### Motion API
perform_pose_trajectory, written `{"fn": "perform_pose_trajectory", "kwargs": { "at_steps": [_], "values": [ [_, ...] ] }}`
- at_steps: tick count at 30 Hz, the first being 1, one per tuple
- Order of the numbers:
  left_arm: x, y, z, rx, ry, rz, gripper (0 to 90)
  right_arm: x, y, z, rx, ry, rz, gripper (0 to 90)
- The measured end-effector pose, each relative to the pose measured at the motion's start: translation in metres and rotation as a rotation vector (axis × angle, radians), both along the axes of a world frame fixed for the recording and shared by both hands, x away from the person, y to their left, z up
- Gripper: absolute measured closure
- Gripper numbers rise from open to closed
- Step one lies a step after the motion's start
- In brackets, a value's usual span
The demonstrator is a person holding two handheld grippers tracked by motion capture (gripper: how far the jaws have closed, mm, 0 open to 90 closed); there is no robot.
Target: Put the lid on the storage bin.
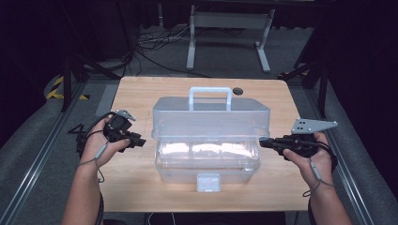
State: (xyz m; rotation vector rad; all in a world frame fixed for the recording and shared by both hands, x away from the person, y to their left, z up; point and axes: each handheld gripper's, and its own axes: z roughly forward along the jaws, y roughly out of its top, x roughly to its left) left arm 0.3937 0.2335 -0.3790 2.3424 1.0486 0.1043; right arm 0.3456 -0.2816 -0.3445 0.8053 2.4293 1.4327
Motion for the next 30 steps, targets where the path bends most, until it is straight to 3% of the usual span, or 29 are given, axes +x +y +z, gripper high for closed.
{"fn": "perform_pose_trajectory", "kwargs": {
  "at_steps": [17, 30],
  "values": [
    [0.005, -0.003, -0.005, 0.026, 0.015, -0.007, 64.6, -0.004, 0.002, -0.003, -0.086, 0.043, 0.031, 90.0],
    [0.008, -0.004, -0.012, 0.053, 0.055, -0.011, 61.8, -0.006, 0.005, -0.005, -0.145, 0.076, 0.048, 90.0]
  ]
}}
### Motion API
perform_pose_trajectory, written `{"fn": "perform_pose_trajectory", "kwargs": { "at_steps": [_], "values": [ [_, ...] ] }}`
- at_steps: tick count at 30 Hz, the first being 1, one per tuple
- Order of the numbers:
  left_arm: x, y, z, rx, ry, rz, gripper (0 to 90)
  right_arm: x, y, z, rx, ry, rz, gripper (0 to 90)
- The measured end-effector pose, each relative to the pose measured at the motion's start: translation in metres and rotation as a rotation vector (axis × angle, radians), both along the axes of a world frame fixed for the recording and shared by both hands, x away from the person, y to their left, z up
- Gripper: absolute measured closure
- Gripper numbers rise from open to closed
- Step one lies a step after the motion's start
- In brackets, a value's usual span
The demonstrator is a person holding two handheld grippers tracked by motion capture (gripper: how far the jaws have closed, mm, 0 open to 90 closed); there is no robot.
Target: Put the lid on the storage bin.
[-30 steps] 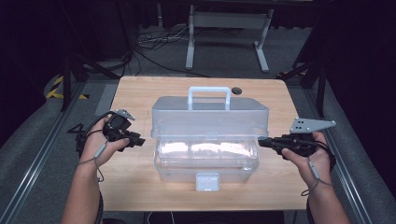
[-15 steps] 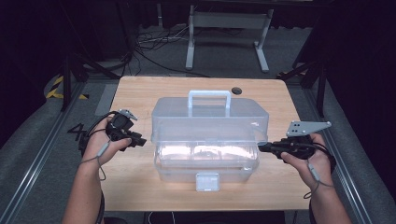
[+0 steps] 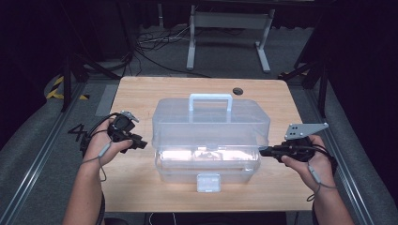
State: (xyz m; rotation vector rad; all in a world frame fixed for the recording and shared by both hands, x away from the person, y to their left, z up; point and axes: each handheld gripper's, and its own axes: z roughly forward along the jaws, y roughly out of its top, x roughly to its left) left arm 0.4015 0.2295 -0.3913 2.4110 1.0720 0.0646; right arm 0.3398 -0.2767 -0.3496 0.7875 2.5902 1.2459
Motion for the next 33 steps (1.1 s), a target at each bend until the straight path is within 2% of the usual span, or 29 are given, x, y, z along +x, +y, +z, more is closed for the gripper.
{"fn": "perform_pose_trajectory", "kwargs": {
  "at_steps": [15, 28, 33],
  "values": [
    [0.003, -0.001, -0.006, 0.016, 0.022, 0.002, 61.5, -0.001, 0.003, -0.004, -0.068, 0.057, 0.023, 90.0],
    [0.005, 0.001, -0.009, 0.017, 0.028, 0.002, 61.4, -0.003, 0.001, -0.005, -0.103, 0.068, 0.039, 90.0],
    [0.005, 0.000, -0.011, 0.013, 0.041, 0.008, 61.4, -0.003, 0.002, -0.007, -0.121, 0.078, 0.048, 90.0]
  ]
}}
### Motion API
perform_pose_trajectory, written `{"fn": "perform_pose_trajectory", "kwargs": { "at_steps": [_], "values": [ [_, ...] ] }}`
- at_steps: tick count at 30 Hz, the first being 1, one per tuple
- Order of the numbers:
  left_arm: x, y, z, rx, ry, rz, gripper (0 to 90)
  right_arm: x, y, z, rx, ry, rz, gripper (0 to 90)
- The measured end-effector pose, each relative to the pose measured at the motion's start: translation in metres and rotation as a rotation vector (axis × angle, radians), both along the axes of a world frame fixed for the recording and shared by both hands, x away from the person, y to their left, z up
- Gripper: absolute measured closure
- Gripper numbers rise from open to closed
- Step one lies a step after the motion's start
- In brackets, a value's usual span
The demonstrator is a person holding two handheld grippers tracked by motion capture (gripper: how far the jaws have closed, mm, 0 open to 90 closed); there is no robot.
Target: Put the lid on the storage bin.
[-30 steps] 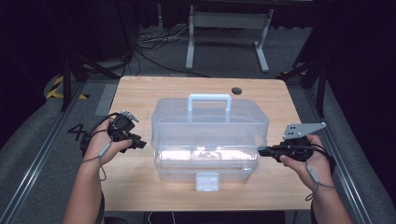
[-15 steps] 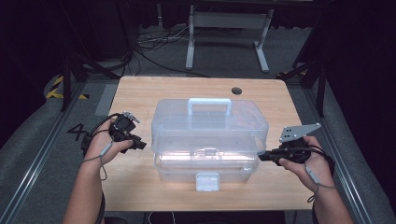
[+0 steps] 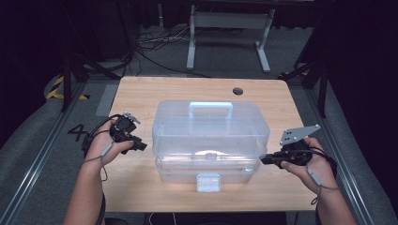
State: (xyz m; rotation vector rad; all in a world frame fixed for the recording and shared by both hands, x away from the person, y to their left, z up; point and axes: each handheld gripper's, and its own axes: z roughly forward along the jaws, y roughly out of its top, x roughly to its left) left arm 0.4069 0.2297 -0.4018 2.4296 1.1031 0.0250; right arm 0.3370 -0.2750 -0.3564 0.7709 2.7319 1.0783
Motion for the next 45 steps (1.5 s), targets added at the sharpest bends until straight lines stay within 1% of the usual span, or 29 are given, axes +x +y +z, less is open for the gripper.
{"fn": "perform_pose_trajectory", "kwargs": {
  "at_steps": [4, 9, 13, 15, 22, 25, 30, 38, 41, 45],
  "values": [
    [0.001, 0.000, -0.001, 0.001, 0.000, -0.005, 61.5, -0.001, 0.001, -0.002, -0.025, 0.016, 0.009, 90.0],
    [0.001, 0.000, -0.002, 0.007, 0.002, -0.011, 61.6, -0.001, 0.002, -0.003, -0.038, 0.028, 0.015, 89.9],
    [0.002, 0.000, -0.003, 0.009, 0.005, -0.015, 61.6, 0.000, 0.003, -0.007, -0.060, 0.046, 0.025, 89.9],
    [0.002, -0.001, -0.003, 0.007, 0.004, -0.013, 61.6, 0.000, 0.003, -0.007, -0.067, 0.048, 0.027, 89.9],
    [0.002, 0.000, -0.004, 0.006, 0.010, -0.009, 61.6, 0.001, 0.006, -0.013, -0.099, 0.078, 0.036, 89.9],
    [0.002, 0.000, -0.004, 0.004, 0.010, -0.009, 61.6, 0.001, 0.007, -0.015, -0.108, 0.081, 0.044, 89.7],
    [0.002, -0.001, -0.004, 0.007, 0.012, -0.012, 61.6, 0.002, 0.006, -0.016, -0.121, 0.093, 0.044, 89.6],
    [0.003, 0.000, -0.005, 0.008, 0.016, -0.012, 61.4, 0.002, 0.007, -0.019, -0.158, 0.115, 0.047, 89.7],
    [0.003, 0.000, -0.005, 0.008, 0.018, -0.012, 61.4, 0.001, 0.008, -0.021, -0.184, 0.125, 0.047, 89.6],
    [0.002, 0.000, -0.005, 0.008, 0.017, -0.011, 61.4, 0.001, 0.008, -0.022, -0.180, 0.131, 0.046, 89.5]
  ]
}}
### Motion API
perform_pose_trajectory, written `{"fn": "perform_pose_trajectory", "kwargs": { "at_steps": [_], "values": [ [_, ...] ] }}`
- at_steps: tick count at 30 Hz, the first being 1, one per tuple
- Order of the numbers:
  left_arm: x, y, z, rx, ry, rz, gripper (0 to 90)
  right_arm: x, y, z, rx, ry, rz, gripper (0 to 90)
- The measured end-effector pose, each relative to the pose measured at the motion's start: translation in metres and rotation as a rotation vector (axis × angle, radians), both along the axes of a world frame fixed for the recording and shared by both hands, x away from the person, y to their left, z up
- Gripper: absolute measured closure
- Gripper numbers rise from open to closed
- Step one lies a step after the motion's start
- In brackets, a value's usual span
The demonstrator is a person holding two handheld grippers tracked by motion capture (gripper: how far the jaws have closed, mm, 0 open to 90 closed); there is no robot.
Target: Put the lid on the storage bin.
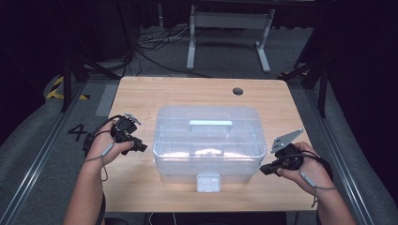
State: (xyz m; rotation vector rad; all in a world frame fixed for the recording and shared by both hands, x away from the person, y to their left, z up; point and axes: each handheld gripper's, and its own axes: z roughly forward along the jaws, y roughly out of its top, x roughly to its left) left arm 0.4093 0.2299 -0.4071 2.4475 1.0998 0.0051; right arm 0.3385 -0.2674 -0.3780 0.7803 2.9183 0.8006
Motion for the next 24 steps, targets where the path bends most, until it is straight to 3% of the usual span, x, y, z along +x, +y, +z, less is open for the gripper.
{"fn": "perform_pose_trajectory", "kwargs": {
  "at_steps": [11, 24],
  "values": [
    [-0.001, 0.002, 0.000, -0.003, -0.005, 0.005, 60.0, -0.001, -0.001, 0.002, 0.014, 0.018, 0.017, 87.8],
    [-0.017, 0.013, 0.001, -0.021, -0.039, 0.048, 59.1, 0.000, -0.017, 0.026, 0.083, -0.043, 0.021, 86.3]
  ]
}}
